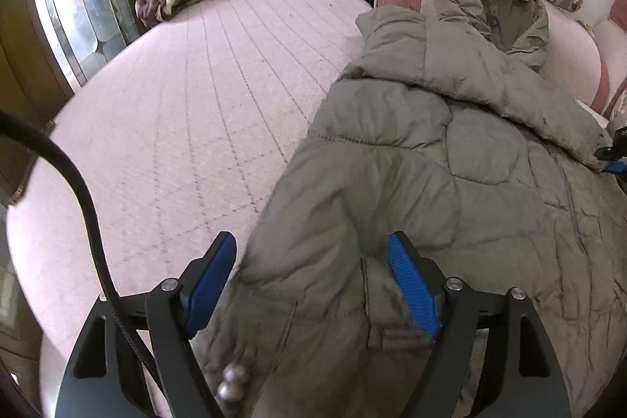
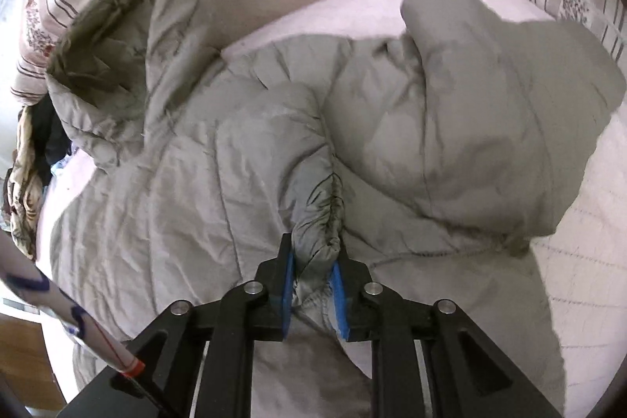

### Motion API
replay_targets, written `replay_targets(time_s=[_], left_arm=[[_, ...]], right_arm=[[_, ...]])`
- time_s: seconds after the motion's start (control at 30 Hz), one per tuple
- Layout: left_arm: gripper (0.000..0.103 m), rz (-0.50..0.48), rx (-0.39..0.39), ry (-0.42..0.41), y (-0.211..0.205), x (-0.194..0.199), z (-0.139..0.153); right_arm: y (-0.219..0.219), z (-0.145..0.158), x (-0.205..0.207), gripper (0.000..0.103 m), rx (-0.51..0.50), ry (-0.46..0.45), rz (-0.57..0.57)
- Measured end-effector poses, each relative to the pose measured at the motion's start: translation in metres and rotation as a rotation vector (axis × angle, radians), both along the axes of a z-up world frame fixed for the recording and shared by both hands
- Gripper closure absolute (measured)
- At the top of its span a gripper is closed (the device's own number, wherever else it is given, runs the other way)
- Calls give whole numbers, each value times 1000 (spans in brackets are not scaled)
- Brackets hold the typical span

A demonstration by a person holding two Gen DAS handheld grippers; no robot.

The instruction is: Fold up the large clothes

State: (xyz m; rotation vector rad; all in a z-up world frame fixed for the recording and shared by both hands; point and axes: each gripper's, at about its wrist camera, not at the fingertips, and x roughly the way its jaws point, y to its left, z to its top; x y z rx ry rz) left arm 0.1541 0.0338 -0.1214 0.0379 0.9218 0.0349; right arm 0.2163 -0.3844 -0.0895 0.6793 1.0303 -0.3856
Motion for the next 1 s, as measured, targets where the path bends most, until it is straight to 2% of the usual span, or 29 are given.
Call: replay_targets(time_s=[0.07, 0.2, 0.27, 0.33, 0.4, 0.47, 0.53, 0.6, 0.67, 0.73, 0.77, 0.83, 1.0], left_arm=[[24, 3, 15, -23, -1, -12, 15], [24, 15, 51, -55, -3, -33, 43], [24, 6, 34, -55, -6, -42, 53], [24, -8, 8, -44, -13, -53, 63], [24, -23, -16, -36, -20, -61, 69], [24, -55, -59, -11, -32, -69, 73], [24, -85, -82, 13, -43, -75, 73], [24, -122, -90, 33, -59, -80, 73], [24, -152, -78, 39, -73, -85, 70], [24, -180, -55, 43, -87, -86, 67], [24, -191, -42, 50, -94, -87, 65], [24, -200, -27, 73, -103, -84, 59], [24, -178, -23, 117, -111, -73, 51]], right_arm=[[-5, 7, -12, 72, 27, -25, -17], [-9, 33, -55, 67, -3, -103, 32], [-19, 49, -84, 54, -36, -147, 39], [-41, 60, -120, 47, -62, -182, 9], [-70, 60, -151, 36, -81, -194, -45], [-98, 51, -172, 19, -84, -170, -96], [-136, 32, -194, 19, -57, -118, -153], [-169, 17, -212, 23, -20, -103, -234], [-199, 0, -226, 38, 48, -115, -300], [-228, -17, -233, 41, 111, -132, -374], [-235, -21, -232, 45, 130, -154, -393], [-260, -25, -229, 45, 170, -209, -441], [-306, -34, -199, 45, 202, -240, -504]])
